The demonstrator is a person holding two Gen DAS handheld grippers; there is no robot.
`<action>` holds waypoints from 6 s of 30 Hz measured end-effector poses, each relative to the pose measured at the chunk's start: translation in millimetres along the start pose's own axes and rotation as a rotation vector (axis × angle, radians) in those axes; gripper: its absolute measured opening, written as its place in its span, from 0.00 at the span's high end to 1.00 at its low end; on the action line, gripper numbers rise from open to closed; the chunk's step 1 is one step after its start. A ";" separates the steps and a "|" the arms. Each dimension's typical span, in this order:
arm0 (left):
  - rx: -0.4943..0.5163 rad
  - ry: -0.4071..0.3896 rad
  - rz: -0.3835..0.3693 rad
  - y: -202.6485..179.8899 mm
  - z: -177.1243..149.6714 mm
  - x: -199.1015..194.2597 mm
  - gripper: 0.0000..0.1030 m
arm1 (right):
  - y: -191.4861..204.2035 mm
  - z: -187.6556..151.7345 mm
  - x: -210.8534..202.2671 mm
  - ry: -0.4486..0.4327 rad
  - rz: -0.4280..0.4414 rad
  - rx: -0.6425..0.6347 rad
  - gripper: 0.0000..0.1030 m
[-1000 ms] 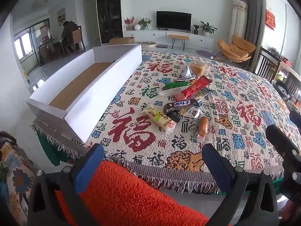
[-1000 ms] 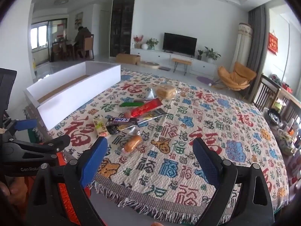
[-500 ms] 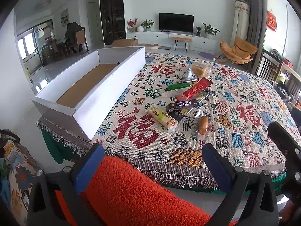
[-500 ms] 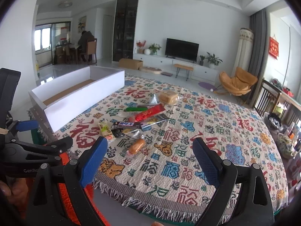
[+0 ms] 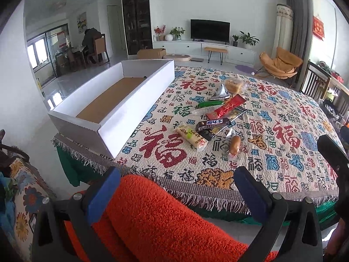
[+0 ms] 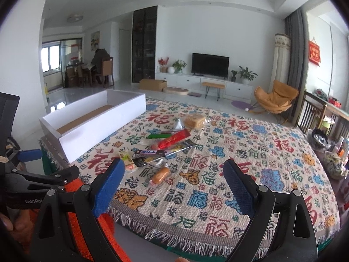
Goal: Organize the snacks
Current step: 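Move both tools toward the snacks on the blanket, then grasp the cream bar pack with the left tool while the right tool grasps the wrapped sausage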
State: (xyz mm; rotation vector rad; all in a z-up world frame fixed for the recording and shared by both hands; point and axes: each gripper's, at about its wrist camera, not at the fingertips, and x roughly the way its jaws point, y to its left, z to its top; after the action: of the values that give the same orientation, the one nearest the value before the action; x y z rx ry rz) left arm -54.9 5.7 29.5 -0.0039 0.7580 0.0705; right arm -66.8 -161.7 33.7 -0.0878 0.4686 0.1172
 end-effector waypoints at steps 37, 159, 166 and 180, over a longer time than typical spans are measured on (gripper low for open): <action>0.002 0.305 -0.130 48.9 19.1 133.6 0.00 | -33.7 -30.7 217.5 0.611 0.290 0.149 0.09; 0.100 0.426 -0.111 10.0 43.5 258.6 0.00 | -40.1 -73.5 231.8 0.428 0.095 -0.007 0.13; 0.097 0.426 -0.109 10.3 44.4 260.5 0.00 | -40.2 -73.6 232.3 0.427 0.094 -0.004 0.13; 0.073 0.530 -0.175 34.1 56.4 256.5 0.00 | -41.7 -71.8 232.5 0.442 0.104 -0.003 0.13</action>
State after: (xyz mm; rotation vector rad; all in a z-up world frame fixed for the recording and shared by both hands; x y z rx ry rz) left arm 167.3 57.4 -105.1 -0.0202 1.2866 -0.1304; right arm 112.7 -189.5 -133.6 -0.0927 0.9150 0.2025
